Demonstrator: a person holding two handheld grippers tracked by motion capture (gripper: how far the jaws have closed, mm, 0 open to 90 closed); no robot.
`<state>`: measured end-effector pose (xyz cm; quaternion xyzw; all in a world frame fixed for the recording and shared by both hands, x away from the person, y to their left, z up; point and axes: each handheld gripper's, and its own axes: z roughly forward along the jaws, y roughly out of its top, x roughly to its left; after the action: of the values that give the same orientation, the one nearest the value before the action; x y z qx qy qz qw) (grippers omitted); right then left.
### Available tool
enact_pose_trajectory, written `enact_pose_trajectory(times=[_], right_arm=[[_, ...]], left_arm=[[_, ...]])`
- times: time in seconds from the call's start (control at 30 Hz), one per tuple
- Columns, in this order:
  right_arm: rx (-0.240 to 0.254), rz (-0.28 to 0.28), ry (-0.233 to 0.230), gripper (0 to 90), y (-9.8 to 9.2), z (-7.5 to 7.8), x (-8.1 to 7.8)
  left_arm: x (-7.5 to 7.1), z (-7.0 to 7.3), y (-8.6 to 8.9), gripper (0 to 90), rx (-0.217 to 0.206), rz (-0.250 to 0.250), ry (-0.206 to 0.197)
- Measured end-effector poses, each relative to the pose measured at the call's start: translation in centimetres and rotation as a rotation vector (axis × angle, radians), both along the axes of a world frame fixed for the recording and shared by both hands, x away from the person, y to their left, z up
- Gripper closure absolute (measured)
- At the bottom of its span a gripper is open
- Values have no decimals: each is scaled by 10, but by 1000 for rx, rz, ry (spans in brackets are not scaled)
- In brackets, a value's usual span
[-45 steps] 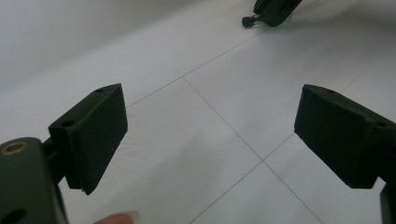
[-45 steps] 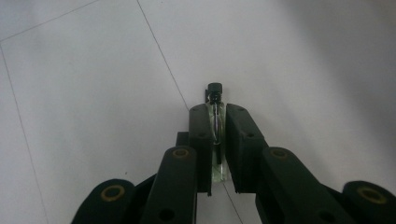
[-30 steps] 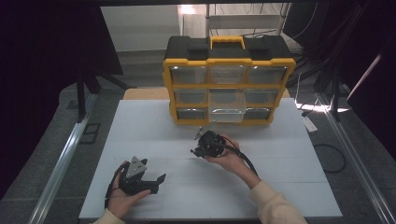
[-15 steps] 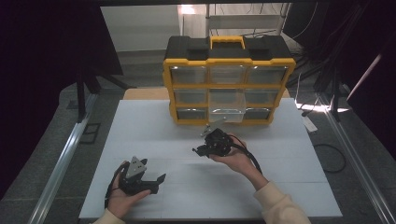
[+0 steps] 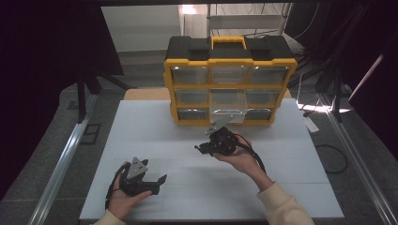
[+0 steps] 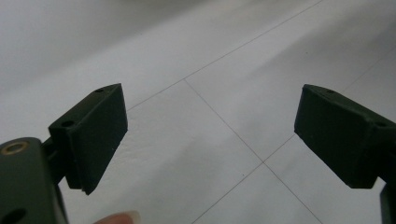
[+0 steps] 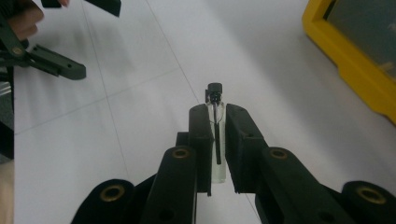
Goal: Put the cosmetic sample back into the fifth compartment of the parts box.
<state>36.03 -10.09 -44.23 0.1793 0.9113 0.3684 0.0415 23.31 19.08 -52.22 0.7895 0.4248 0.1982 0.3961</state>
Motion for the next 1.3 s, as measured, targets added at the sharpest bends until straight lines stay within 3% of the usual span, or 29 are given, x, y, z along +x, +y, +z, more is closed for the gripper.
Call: enact_pose_trajectory(times=[0.6, 1.3], right_arm=[[86, -4, -67, 809, -12, 32, -9], [148, -22, -127, 809, -24, 60, -18]], left_arm=[[0, 1, 1, 102, -2, 2, -4], [-1, 1, 1, 102, -5, 1, -11]])
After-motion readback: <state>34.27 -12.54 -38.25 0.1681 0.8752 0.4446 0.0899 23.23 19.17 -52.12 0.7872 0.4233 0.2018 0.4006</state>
